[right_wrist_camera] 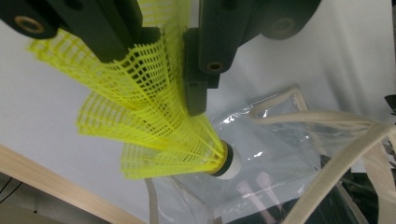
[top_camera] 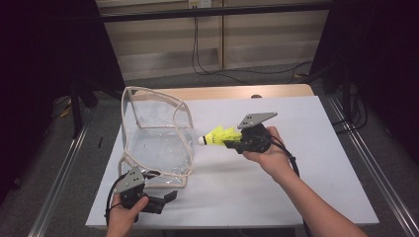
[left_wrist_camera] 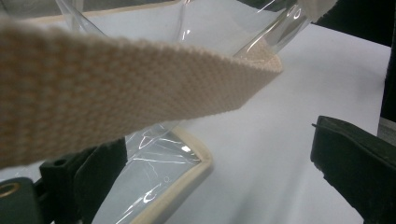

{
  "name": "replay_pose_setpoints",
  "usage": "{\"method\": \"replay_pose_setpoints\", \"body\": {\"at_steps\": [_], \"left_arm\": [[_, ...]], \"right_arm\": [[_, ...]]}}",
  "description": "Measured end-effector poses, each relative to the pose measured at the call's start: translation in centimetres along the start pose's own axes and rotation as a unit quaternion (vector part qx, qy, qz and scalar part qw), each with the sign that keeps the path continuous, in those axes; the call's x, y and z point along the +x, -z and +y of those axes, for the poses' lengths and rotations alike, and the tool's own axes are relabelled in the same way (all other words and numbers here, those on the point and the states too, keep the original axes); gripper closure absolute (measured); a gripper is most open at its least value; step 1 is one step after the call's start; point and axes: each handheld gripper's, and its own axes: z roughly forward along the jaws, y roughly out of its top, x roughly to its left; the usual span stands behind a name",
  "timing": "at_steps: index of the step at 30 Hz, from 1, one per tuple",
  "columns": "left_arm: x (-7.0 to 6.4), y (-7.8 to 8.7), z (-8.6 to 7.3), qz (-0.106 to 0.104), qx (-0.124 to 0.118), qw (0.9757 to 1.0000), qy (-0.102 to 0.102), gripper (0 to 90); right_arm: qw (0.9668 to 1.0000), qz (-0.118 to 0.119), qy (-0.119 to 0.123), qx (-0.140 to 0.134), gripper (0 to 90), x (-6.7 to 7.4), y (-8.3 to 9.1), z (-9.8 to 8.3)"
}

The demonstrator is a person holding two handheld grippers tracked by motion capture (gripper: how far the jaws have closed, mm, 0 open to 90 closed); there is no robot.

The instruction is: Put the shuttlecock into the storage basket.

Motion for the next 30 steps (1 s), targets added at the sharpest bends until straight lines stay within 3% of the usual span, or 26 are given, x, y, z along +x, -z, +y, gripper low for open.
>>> {"method": "replay_pose_setpoints", "body": {"at_steps": [16, 30], "left_arm": [[0.0, 0.1, -0.1, -0.003, -0.001, 1.0, 0.002, 4.0], [0.1, 0.4, -0.1, 0.002, -0.001, 1.0, 0.0, 3.9]], "right_arm": [[0.9999, 0.003, 0.012, -0.007, 82.6, 0.7, 1.3, 3.1], [0.9996, 0.009, 0.023, -0.013, 82.5, 2.1, 1.6, 6.1]]}}
